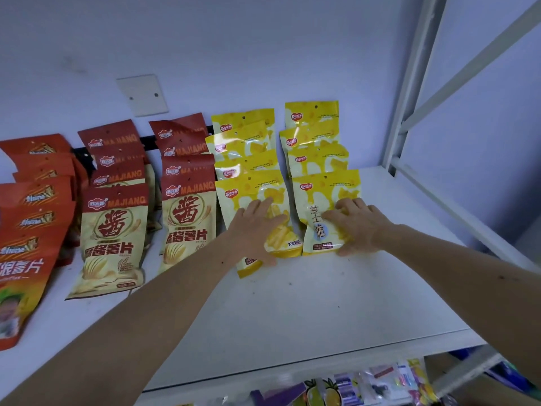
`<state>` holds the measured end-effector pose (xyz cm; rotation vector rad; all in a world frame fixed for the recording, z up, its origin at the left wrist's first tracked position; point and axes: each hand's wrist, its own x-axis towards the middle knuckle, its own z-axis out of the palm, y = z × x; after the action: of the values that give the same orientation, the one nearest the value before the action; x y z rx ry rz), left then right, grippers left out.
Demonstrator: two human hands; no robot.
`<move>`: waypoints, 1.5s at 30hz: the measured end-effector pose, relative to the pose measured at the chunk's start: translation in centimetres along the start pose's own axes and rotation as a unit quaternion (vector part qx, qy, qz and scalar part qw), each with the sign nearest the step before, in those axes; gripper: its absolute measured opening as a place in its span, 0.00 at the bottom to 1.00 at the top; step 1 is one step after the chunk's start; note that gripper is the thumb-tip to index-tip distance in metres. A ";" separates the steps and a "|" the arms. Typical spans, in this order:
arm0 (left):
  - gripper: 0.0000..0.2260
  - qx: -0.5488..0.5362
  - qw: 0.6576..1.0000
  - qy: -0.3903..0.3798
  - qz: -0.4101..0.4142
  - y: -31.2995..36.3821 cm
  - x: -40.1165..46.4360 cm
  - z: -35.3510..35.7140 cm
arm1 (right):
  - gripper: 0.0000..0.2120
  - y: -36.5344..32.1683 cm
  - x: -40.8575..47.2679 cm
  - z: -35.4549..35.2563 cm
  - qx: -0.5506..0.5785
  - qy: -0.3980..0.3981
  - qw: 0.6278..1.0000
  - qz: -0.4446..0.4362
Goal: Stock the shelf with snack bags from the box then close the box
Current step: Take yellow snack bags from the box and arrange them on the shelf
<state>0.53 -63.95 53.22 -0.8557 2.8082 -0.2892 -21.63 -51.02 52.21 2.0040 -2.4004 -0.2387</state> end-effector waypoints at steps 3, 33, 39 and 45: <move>0.48 0.007 1.000 -0.009 0.010 -0.3 -0.1 0.0 | 0.43 0.0 0.3 -0.2 -0.009 0.007 1.000 -0.001; 0.47 0.003 0.999 -0.032 0.007 0.4 -0.6 -2.4 | 0.48 0.2 0.0 -1.8 -0.066 0.046 0.996 -0.039; 0.42 0.022 0.999 -0.037 -0.002 1.8 -1.8 -2.8 | 0.47 0.6 -1.4 -2.0 -0.072 0.045 0.995 -0.053; 0.40 0.026 1.000 -0.017 0.005 3.2 -3.8 -2.8 | 0.43 0.3 -4.9 -1.9 -0.096 0.049 0.994 -0.033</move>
<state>1.28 -58.86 55.58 -0.8286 2.7603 -0.3415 -20.81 -46.37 54.55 1.9632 -2.1646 -0.3470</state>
